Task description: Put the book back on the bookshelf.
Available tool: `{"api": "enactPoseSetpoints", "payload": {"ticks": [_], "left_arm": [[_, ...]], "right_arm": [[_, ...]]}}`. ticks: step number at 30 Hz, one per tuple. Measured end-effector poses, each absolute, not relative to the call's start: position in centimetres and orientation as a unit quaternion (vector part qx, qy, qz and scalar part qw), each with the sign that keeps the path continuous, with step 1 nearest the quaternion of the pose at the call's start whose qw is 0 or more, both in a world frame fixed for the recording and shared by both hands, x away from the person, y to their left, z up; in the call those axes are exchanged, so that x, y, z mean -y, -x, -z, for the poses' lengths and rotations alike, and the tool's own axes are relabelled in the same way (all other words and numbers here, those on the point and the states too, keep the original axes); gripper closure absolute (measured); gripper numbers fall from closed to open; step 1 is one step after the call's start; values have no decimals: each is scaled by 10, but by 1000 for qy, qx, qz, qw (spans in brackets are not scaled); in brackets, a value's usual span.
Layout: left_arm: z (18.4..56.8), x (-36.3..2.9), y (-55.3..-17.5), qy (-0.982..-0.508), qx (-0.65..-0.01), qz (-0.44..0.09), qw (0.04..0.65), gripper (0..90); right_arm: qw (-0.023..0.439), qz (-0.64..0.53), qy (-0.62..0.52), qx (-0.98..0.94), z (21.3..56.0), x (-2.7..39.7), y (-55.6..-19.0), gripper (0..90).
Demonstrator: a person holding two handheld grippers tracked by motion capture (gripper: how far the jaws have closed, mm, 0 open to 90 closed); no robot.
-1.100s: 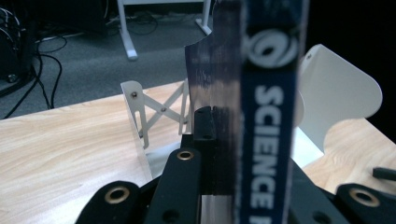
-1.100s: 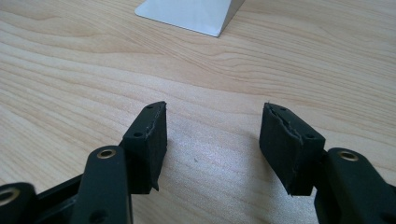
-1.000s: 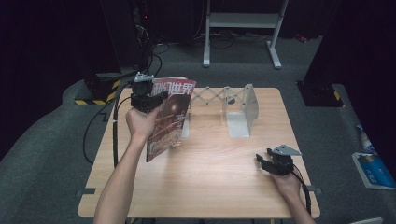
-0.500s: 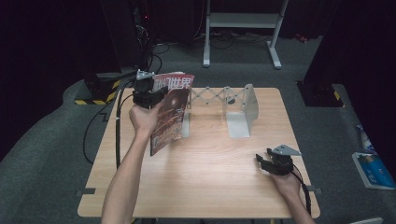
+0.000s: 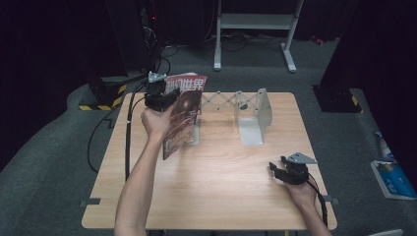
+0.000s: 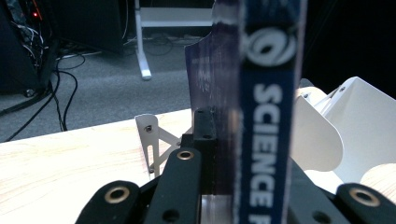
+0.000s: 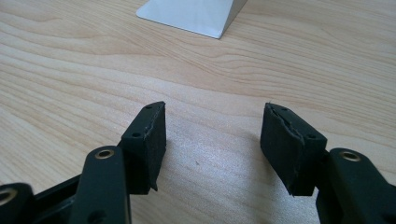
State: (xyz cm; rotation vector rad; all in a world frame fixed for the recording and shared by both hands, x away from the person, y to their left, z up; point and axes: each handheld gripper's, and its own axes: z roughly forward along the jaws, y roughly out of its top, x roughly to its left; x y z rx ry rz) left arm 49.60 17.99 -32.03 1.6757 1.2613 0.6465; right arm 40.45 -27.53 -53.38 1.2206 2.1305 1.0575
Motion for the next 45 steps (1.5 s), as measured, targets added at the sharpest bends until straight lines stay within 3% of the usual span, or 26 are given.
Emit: {"api": "enactPoseSetpoints", "payload": {"ticks": [27, 45], "left_arm": [[340, -174, -500, -652, -508, -275, 491, 837], [342, -172, -499, -690, -512, -267, 437, 825]], "right_arm": [[231, -386, -444, -774, 534, 274, -404, 405], [232, -386, -443, -775, 534, 274, -404, 404]]}}
